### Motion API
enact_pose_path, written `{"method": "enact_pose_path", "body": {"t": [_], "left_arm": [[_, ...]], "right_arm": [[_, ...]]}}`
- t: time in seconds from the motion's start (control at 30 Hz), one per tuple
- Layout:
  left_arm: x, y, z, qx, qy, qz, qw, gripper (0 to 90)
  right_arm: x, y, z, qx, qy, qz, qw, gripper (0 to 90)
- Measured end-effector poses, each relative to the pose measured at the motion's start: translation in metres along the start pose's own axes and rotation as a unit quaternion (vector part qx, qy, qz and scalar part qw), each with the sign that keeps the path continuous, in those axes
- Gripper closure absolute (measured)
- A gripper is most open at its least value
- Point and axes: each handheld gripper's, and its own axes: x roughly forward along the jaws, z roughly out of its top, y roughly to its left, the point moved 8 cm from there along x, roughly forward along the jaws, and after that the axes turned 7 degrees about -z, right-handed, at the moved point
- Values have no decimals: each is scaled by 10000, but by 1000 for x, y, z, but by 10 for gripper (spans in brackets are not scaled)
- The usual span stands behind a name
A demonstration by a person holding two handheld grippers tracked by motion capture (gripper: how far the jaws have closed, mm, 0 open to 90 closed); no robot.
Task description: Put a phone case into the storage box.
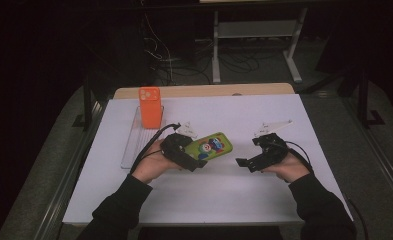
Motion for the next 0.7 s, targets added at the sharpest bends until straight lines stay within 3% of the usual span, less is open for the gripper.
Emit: {"method": "enact_pose_path", "body": {"t": [0.03, 0.13, 0.2, 0.3, 0.33, 0.43, 0.6, 0.7], "left_arm": [[-1, 2, -1, 61, 83, 24, 9999, 151], [1, 3, -2, -8, 93, 77, 9999, 151], [2, 3, -1, -92, 61, 99, 9999, 151], [4, 2, -1, -134, 51, 83, 9999, 151], [6, 0, 0, -235, -48, 80, 9997, 151], [7, 0, 1, -265, -86, 69, 9996, 151], [6, 0, 0, -191, 19, 19, 9998, 151], [6, 0, 0, -171, 42, 29, 9998, 151]], "right_arm": [[1, 1, -3, 53, 7, -41, 10000, 5], [4, 4, -11, 139, 23, -180, 9997, 5], [5, 5, -14, 77, -107, -273, 9995, 5], [6, 6, -19, 279, -173, -383, 9987, 5], [7, 7, -21, 354, -191, -382, 9985, 5], [10, 9, -25, 378, -167, -452, 9981, 5], [12, 8, -22, 331, -345, -601, 9970, 5], [13, 7, -22, 116, -367, -786, 9962, 5]]}}
